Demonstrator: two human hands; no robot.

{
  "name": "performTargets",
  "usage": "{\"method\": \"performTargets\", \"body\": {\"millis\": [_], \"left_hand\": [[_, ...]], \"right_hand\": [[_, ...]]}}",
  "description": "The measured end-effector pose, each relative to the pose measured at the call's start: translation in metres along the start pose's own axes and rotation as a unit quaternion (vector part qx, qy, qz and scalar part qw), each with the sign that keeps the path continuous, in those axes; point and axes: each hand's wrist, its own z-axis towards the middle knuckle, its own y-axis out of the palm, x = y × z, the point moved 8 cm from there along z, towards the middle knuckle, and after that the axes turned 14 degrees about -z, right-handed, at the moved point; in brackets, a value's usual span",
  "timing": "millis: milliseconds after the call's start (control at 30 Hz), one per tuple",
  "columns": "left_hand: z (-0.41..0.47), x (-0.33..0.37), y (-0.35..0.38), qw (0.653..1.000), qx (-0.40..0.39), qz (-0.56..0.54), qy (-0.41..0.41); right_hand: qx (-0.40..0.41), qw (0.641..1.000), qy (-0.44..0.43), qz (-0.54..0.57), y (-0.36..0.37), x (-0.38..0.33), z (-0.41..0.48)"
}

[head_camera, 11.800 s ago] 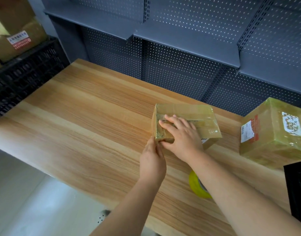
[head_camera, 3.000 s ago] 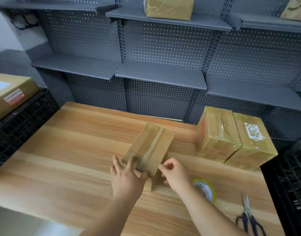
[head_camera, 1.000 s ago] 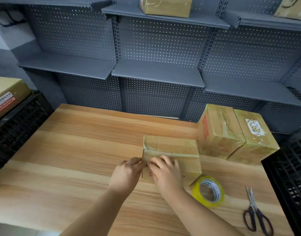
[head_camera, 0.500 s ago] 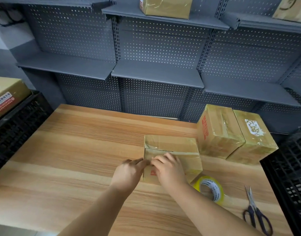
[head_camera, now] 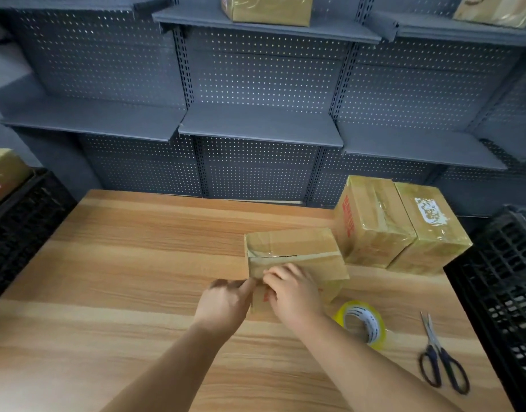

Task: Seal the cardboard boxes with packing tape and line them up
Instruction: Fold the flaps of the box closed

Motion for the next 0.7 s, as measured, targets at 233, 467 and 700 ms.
{"method": "performTargets", "body": {"millis": [233, 467, 700], "left_hand": [[0.005, 0.052, -0.008, 0.996, 0.061, -0.070, 0.016], [0.041, 0.168, 0.160, 0.957, -0.270, -0.104, 0.016], [0.025, 0.185, 0.248, 0.924, -0.373, -0.006, -0.083]], "right_hand": [[0.026, 0.906, 0.355, 0.229, -0.018, 0.136, -0.093], [-0.003, 0.799, 0.550, 0.245, 0.010, 0.230, -0.232], [-0.088, 0.782, 0.530, 0.315, 0.031, 0.235, -0.276]]}}
